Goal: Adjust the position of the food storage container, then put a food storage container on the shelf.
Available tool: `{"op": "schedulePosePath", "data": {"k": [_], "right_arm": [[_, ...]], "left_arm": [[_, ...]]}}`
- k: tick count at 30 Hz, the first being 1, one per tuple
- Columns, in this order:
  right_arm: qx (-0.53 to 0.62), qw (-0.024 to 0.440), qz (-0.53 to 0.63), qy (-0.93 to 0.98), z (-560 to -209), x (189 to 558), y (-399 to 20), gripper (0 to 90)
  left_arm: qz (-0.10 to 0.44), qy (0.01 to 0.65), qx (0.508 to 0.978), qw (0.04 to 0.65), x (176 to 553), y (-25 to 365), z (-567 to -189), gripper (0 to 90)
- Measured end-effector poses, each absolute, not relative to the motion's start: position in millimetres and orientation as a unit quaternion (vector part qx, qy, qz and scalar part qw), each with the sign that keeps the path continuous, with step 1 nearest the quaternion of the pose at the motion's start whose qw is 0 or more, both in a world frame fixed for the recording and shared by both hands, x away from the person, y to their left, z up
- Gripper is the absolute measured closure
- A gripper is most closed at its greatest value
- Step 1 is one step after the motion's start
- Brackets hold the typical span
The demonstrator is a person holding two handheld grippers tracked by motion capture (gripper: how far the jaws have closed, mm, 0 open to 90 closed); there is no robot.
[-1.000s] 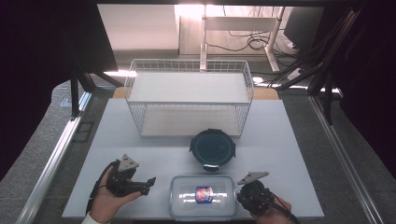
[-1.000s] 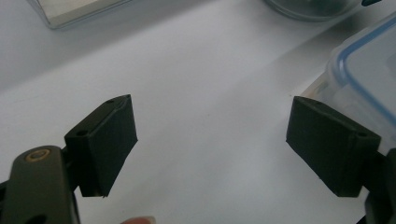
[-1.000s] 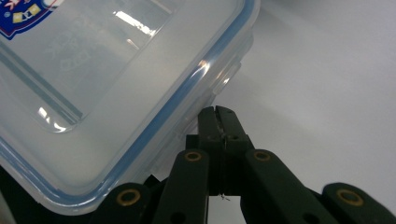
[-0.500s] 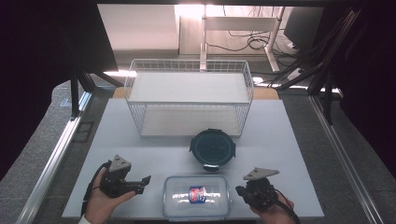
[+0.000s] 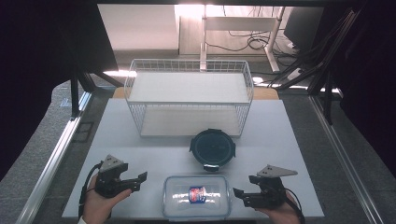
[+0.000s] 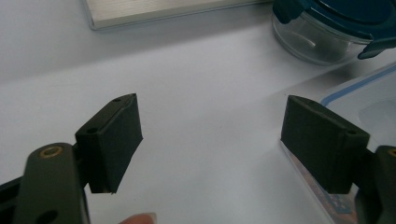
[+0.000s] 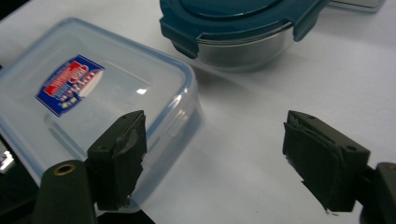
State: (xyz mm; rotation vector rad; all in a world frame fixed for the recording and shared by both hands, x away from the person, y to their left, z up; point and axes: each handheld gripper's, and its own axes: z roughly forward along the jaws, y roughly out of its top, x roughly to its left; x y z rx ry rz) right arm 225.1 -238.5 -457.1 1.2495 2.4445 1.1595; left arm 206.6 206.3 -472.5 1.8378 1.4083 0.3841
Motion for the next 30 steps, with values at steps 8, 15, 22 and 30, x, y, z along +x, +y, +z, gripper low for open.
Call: {"op": "schedulePosePath", "data": {"k": [8, 15, 22, 30], "right_arm": [[0.431, 0.060, 0.391, 0.811, -461.8, 225.9, -235.0, 13.1], [0.428, 0.019, 0.405, 0.808, -465.3, 224.5, -228.4, 12.0], [0.430, -0.026, 0.411, 0.803, -472.2, 225.9, -218.2, 10.6], [0.442, -0.066, 0.415, 0.793, -484.0, 230.3, -213.2, 10.4]], "left_arm": [[0.117, 0.561, 0.713, 0.404, 200.9, 209.6, -472.1, 16.5], [0.041, 0.551, 0.710, 0.436, 191.7, 200.9, -475.1, 14.4], [-0.035, 0.550, 0.705, 0.446, 187.7, 183.2, -487.1, 9.9], [-0.098, 0.550, 0.701, 0.443, 193.7, 166.9, -506.0, 10.4]]}}
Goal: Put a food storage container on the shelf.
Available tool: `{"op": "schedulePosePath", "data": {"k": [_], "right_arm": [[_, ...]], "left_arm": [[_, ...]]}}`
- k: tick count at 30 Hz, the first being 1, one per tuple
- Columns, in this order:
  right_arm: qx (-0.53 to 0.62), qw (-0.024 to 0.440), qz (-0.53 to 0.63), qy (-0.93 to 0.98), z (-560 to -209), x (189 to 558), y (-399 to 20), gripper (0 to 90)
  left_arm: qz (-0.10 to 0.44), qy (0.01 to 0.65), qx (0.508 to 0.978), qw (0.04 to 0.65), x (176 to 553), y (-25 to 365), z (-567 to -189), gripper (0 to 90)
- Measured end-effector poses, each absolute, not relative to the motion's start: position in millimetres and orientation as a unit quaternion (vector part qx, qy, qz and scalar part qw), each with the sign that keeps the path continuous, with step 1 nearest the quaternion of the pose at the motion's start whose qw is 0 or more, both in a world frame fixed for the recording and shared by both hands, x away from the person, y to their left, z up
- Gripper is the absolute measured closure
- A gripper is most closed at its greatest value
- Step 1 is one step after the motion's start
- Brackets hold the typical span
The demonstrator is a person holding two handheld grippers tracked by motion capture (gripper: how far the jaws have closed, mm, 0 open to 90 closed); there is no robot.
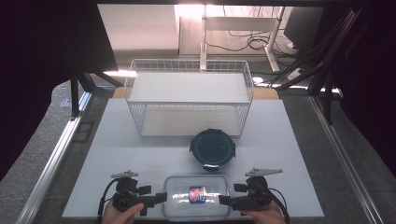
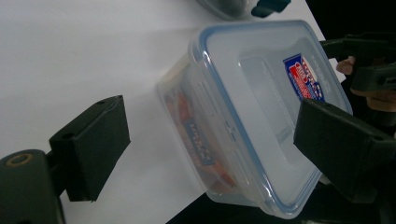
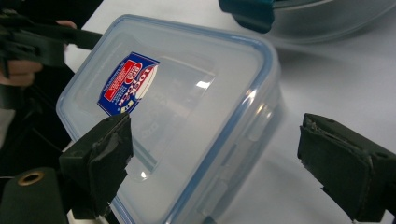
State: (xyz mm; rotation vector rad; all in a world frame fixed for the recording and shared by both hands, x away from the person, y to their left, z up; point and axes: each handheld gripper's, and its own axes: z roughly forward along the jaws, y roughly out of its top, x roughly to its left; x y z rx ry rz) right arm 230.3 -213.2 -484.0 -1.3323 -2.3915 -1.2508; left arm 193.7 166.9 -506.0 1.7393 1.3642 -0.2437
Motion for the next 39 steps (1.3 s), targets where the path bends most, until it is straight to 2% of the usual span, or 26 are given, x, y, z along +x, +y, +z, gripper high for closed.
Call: {"op": "schedulePosePath", "data": {"k": [2, 7, 10, 13, 14, 18, 19, 20, 21, 22, 23, 27, 34, 39], "right_arm": [[-0.448, 0.081, -0.414, -0.788, -488.6, 231.9, -209.8, 9.5], [-0.453, 0.095, -0.414, -0.784, -492.8, 233.1, -204.7, 8.7], [-0.459, 0.119, -0.412, -0.779, -499.6, 233.9, -201.1, 8.7], [-0.462, 0.131, -0.410, -0.776, -502.5, 233.8, -199.9, 8.9], [-0.470, 0.133, -0.408, -0.772, -504.0, 233.8, -200.2, 11.3], [-0.488, 0.148, -0.405, -0.759, -506.0, 234.6, -202.9, 14.0], [-0.499, 0.154, -0.410, -0.748, -505.9, 235.0, -206.1, 19.2], [-0.499, 0.154, -0.410, -0.748, -505.9, 235.0, -206.1, 19.2], [-0.503, 0.157, -0.418, -0.740, -505.1, 235.0, -210.5, 26.2], [-0.503, 0.157, -0.418, -0.740, -505.1, 235.0, -210.5, 26.2], [-0.506, 0.158, -0.427, -0.733, -503.7, 234.1, -215.5, 32.2], [-0.510, 0.152, -0.431, -0.728, -502.3, 232.2, -216.9, 35.7], [-0.518, 0.151, -0.442, -0.717, -500.5, 229.0, -220.4, 40.4], [-0.515, 0.134, -0.452, -0.716, -495.1, 225.1, -220.4, 43.2]], "left_arm": [[-0.132, 0.554, 0.692, 0.444, 196.8, 162.3, -515.6, 11.1], [-0.158, 0.552, 0.687, 0.445, 196.5, 156.6, -523.4, 12.1], [-0.183, 0.546, 0.686, 0.445, 196.0, 152.1, -527.9, 13.2], [-0.206, 0.546, 0.674, 0.452, 195.5, 150.0, -531.1, 15.4], [-0.214, 0.546, 0.671, 0.454, 195.4, 150.2, -531.8, 18.9], [-0.212, 0.553, 0.661, 0.460, 195.4, 152.8, -530.5, 23.0], [-0.208, 0.554, 0.662, 0.460, 195.6, 153.8, -528.5, 26.6], [-0.208, 0.554, 0.662, 0.460, 195.6, 153.8, -528.5, 28.4], [-0.206, 0.554, 0.660, 0.463, 196.0, 156.2, -526.5, 30.4], [-0.206, 0.554, 0.660, 0.463, 196.0, 156.2, -526.5, 32.4], [-0.207, 0.555, 0.660, 0.462, 196.1, 157.1, -525.9, 33.6], [-0.190, 0.561, 0.660, 0.462, 193.9, 157.4, -520.2, 39.8], [-0.194, 0.563, 0.656, 0.464, 193.2, 159.4, -518.6, 43.4], [-0.182, 0.563, 0.660, 0.463, 189.8, 158.0, -512.5, 44.7]]}}
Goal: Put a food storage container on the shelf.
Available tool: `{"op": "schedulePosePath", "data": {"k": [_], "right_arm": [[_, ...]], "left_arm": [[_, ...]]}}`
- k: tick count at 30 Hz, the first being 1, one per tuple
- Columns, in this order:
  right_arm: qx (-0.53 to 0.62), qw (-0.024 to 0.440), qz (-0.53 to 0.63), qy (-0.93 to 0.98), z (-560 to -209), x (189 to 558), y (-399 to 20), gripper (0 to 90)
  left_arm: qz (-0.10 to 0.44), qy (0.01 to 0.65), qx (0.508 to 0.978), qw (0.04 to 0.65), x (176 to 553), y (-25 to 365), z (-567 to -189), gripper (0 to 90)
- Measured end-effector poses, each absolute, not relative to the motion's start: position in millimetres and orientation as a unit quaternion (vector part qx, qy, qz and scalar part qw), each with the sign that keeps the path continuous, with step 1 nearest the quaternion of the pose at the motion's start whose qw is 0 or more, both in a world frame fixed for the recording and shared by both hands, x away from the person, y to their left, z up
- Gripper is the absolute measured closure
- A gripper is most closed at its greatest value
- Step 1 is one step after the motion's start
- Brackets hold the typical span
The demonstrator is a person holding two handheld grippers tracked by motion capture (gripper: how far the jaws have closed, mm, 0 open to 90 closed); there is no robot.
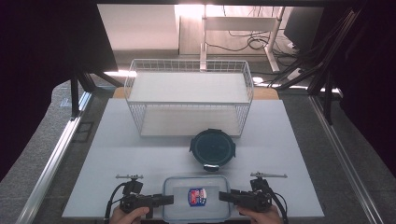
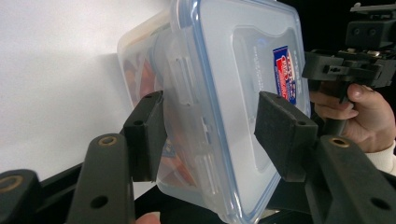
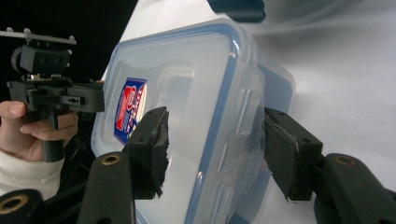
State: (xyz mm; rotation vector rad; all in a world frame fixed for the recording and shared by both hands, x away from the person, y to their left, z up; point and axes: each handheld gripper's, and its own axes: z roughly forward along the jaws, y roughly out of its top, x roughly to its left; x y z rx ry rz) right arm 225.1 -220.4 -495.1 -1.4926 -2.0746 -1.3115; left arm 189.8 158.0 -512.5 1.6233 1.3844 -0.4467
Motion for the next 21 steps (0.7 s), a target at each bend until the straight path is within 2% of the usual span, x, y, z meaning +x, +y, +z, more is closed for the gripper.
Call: {"op": "schedulePosePath", "data": {"k": [7, 10, 21], "right_arm": [[-0.503, 0.117, -0.465, -0.719, -488.9, 221.5, -221.0, 45.0], [-0.494, 0.108, -0.470, -0.723, -484.0, 220.2, -221.3, 46.1], [-0.468, 0.078, -0.477, -0.740, -473.7, 220.1, -217.8, 46.0]], "left_arm": [[-0.180, 0.561, 0.660, 0.466, 188.4, 159.3, -508.7, 47.0], [-0.160, 0.554, 0.667, 0.471, 188.2, 158.7, -503.0, 47.4], [-0.138, 0.543, 0.677, 0.478, 190.8, 158.1, -492.1, 47.1]]}}
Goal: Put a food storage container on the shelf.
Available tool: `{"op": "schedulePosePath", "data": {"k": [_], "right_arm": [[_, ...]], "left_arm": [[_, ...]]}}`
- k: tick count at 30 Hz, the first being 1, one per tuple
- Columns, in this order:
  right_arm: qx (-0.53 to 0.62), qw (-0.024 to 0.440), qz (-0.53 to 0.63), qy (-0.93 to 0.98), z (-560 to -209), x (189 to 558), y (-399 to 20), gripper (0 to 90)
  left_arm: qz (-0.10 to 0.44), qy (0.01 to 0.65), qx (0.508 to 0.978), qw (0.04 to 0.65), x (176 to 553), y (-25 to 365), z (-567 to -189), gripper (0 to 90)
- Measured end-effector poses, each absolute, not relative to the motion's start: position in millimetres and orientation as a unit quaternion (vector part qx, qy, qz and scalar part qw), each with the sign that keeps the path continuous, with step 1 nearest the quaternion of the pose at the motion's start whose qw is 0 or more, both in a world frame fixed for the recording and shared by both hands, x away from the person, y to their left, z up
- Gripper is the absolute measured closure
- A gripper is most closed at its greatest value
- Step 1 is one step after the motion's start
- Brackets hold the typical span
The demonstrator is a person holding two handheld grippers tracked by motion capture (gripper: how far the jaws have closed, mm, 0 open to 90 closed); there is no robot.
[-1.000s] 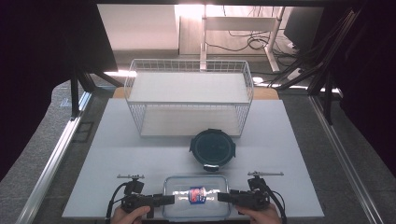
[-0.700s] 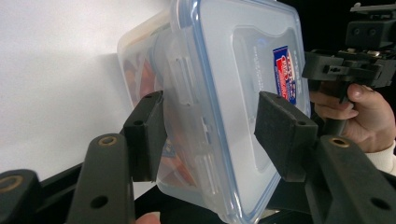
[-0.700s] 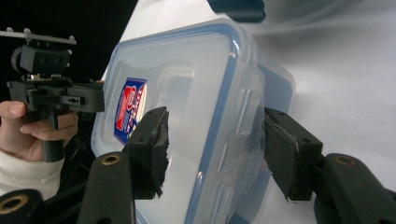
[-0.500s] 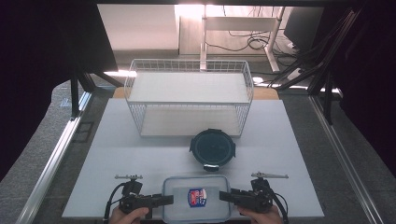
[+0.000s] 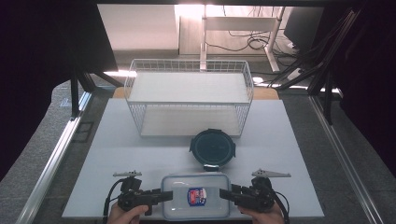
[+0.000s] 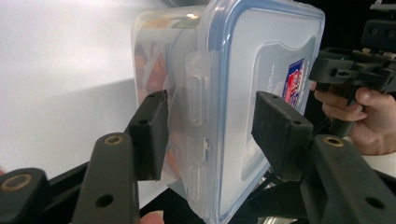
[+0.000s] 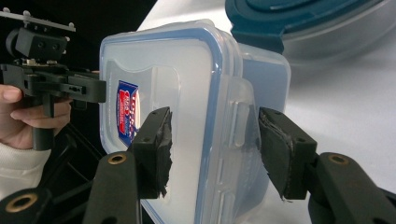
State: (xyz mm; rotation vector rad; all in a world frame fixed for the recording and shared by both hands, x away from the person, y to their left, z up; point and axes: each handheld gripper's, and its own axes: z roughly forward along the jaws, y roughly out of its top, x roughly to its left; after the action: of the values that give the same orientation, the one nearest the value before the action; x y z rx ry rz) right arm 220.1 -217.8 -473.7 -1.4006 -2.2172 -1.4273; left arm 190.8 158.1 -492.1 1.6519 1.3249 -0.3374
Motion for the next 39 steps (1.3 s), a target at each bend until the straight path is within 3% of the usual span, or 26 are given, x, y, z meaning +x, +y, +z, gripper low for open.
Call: {"op": "schedulePosePath", "data": {"k": [11, 39], "right_arm": [[-0.442, 0.053, -0.498, -0.744, -452.0, 226.7, -216.5, 46.0], [-0.408, -0.006, -0.534, -0.741, -382.0, 282.0, -207.1, 46.0]], "left_arm": [[-0.105, 0.518, 0.688, 0.497, 198.7, 161.6, -467.4, 47.6], [-0.053, 0.478, 0.698, 0.531, 261.5, 170.2, -398.0, 47.6]]}}
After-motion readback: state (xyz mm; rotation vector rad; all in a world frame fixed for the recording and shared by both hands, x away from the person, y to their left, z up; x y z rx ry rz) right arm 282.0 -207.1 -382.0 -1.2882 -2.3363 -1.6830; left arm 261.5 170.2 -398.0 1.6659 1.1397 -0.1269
